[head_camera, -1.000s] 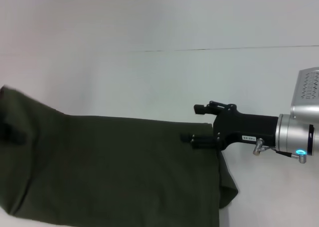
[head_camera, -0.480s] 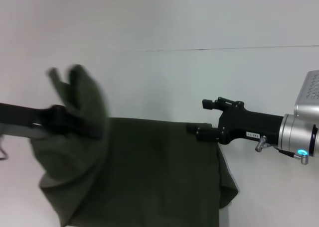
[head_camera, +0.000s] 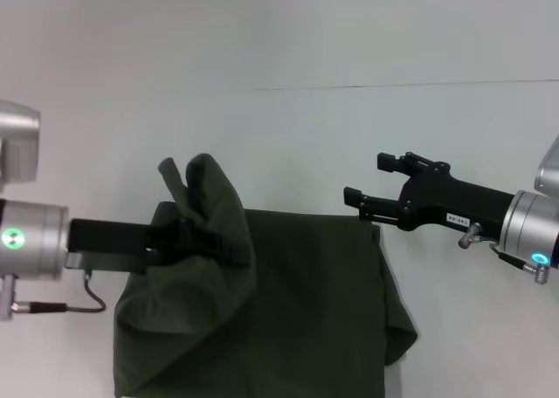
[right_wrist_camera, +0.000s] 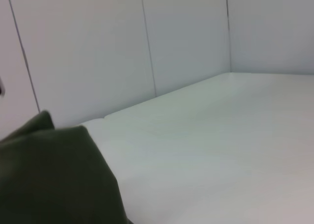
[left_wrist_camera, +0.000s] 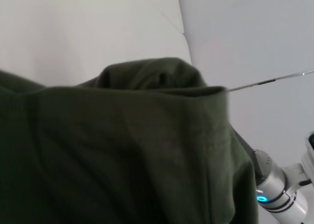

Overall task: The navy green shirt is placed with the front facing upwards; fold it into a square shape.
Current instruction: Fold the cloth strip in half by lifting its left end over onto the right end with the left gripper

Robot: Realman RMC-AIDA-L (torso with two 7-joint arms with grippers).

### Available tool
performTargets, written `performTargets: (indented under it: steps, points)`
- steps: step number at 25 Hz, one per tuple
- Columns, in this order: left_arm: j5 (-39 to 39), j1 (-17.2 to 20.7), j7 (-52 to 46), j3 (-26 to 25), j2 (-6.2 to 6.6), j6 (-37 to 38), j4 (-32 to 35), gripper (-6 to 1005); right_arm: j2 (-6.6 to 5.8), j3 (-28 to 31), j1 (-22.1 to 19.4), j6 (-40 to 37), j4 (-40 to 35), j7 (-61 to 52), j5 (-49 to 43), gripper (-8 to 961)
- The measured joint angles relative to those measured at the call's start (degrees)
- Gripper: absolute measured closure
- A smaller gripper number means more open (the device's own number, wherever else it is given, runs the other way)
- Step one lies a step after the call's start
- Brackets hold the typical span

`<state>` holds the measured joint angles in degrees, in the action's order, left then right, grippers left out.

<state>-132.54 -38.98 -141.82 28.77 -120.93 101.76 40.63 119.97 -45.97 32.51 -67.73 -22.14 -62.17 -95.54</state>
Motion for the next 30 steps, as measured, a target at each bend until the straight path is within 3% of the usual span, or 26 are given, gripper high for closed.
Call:
performTargets:
  steps: [7, 14, 25, 28, 30]
  points:
    - [0.9, 0.1, 4.5, -0.2, -1.01, -4.9, -7.0, 897, 0.05, 0.0, -0.1, 0.0, 0.1, 0.6, 0.1, 27]
    - [1.0, 0.3, 8.2, -0.4, -2.88, -6.2, -8.9, 879, 0.07, 0.0, 0.0, 0.5, 0.1, 0.7, 0.7, 26]
    - [4.2, 1.3, 13.5, -1.0, -2.90, -11.3, -15.1, 851, 0.16, 0.0, 0.2, 0.5, 0.0, 0.7, 1.7, 26]
    - [6.5, 2.4, 14.3, -1.0, -2.82, -11.1, -15.0, 620, 0.16, 0.0, 0.2, 0.5, 0.0, 0.7, 2.4, 27]
    - [7.0, 2.7, 14.9, -1.0, -2.71, -10.7, -14.7, 524, 0.16, 0.0, -0.1, 0.3, 0.0, 0.7, 3.5, 27]
